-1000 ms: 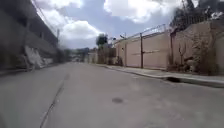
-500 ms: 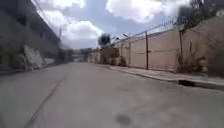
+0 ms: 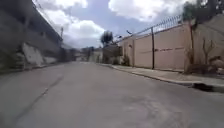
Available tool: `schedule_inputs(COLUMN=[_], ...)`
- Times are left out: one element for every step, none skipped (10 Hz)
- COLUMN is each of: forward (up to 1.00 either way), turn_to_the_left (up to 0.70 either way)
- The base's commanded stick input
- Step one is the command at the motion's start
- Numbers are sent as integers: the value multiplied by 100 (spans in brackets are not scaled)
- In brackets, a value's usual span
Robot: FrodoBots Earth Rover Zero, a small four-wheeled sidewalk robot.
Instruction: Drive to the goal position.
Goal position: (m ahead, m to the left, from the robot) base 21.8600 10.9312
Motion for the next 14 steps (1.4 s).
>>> schedule_inputs(forward=[100,100,100,100,100,100,100,100,100,100,100,100,100,100], turn_to_the_left=[-38,-39,-31,-7,0,0,0,0,0,0,0,0,0,0])
